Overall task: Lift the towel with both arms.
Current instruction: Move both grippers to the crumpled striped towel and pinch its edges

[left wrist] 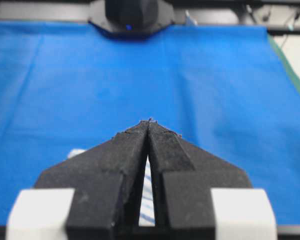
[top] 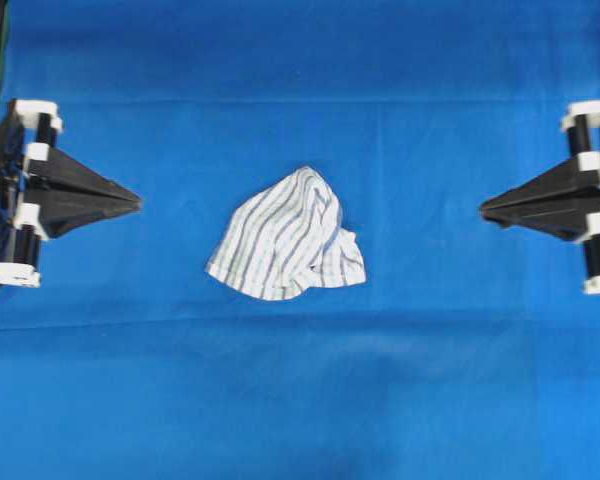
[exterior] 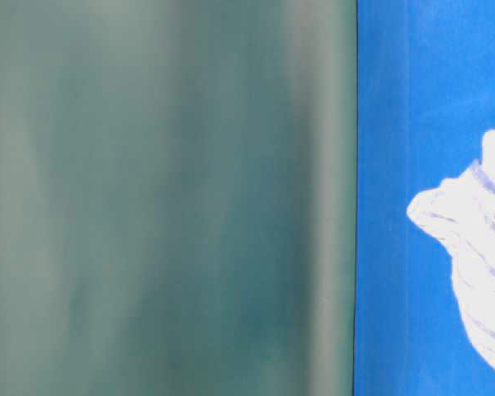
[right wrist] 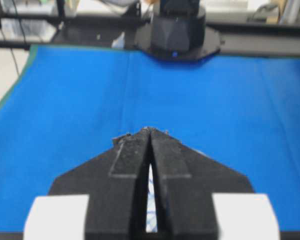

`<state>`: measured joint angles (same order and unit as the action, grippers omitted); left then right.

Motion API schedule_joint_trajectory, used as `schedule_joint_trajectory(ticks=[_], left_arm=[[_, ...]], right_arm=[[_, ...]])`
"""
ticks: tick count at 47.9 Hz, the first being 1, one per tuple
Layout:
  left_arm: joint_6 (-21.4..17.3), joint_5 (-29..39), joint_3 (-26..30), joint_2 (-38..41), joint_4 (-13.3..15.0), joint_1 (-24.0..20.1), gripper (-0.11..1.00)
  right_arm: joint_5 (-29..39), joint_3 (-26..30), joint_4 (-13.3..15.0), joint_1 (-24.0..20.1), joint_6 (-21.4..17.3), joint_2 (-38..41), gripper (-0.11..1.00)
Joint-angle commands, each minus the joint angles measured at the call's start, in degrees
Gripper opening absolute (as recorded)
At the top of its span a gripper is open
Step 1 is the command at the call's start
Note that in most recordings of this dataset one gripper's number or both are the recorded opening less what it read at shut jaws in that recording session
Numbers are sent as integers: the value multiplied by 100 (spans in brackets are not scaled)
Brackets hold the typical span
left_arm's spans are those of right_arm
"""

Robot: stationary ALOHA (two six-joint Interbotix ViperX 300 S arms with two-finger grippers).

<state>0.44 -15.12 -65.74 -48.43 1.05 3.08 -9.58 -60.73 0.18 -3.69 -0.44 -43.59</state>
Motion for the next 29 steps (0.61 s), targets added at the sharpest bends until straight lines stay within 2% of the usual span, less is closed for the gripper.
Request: schedule_joint_trajectory(ticks=[1,10,15,17,23,26,29], left_arm=[[9,-62,193,281,9,79,0],[9,-62,299,976,18,132,3],[9,-70,422,1397,18,211,26],[9,-70,483,1591,18,229,38],[9,-53,650,2224,9,281,76],[9,-53,712,2514,18,290,88],[9,-53,791,2786,26,290,92]], right_arm=[[-26,237,-35,-18,-18,378,0],[-9,448,-105,-18,-141,1230,0],[97,686,-114,-18,-308,1828,2],[193,782,-114,-18,-352,2039,9],[554,1143,-114,-18,-378,2681,46],[668,1310,-105,-18,-378,2988,62],[756,1468,-105,-18,-378,3331,63]])
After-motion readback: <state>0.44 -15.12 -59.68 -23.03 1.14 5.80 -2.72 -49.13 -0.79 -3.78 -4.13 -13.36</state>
